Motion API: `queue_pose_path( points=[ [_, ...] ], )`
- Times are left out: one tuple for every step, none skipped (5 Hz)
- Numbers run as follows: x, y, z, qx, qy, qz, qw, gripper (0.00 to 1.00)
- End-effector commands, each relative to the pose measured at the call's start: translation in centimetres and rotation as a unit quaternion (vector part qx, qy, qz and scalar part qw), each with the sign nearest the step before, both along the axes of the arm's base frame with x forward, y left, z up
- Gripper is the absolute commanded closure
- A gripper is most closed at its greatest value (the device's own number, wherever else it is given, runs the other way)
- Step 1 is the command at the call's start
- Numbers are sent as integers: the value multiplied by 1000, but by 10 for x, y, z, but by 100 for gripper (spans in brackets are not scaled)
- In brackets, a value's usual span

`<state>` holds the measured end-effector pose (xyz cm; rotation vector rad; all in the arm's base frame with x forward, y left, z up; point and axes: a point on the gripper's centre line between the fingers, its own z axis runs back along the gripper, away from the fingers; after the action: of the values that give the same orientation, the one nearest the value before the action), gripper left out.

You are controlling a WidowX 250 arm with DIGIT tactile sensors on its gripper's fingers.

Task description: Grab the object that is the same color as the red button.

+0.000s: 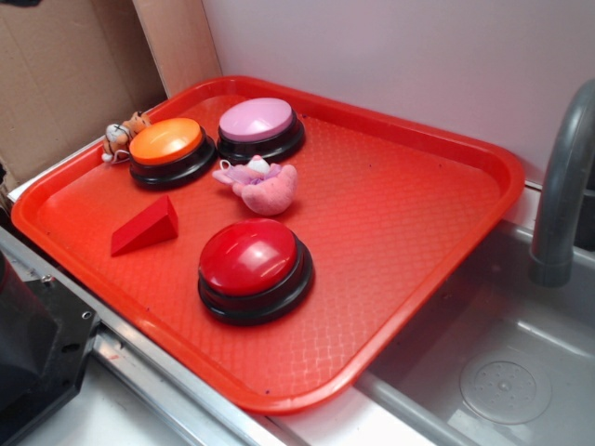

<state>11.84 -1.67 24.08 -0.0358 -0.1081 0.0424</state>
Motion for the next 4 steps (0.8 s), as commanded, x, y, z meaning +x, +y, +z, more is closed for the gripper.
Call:
queue_pose_path(
  points=[
    [0,0,0,0,0,0,1000,0],
    [4,8,-26,-8,-8,-43,999,0],
    [8,13,-55,11,-30,-75,997,0],
    [16,20,-89,54,-52,-107,991,0]
  ],
)
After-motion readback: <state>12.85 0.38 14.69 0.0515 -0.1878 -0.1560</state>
